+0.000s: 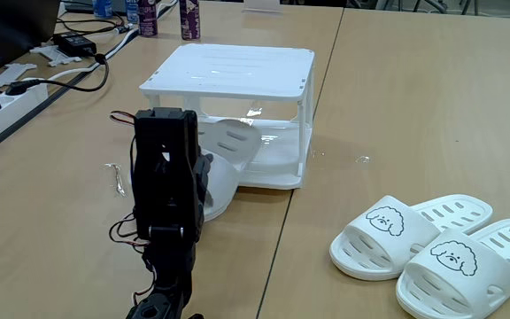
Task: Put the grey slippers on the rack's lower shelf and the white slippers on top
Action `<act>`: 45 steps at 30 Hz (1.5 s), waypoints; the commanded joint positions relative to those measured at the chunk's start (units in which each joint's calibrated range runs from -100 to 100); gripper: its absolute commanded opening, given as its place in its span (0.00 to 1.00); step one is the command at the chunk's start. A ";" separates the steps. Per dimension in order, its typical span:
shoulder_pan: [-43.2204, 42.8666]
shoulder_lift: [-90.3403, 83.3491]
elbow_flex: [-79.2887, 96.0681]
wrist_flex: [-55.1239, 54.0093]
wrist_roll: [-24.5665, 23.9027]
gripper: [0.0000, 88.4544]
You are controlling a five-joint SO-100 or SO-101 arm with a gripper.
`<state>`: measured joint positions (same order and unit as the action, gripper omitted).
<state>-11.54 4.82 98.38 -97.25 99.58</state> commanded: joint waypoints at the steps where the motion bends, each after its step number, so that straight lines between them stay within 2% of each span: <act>1: 0.02 0.18 -1.36 0.19 0.42 0.01; 4: 0.43 0.18 -5.51 3.98 0.42 0.01; 10: 6.27 0.27 -19.40 18.48 0.42 0.01; 19: 6.27 0.35 -43.22 42.98 0.42 0.01; 34: 7.51 31.57 -81.83 44.79 0.42 0.01; 45: 7.59 38.47 -99.96 54.29 0.42 0.01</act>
<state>-3.97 44.99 3.86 -43.18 99.58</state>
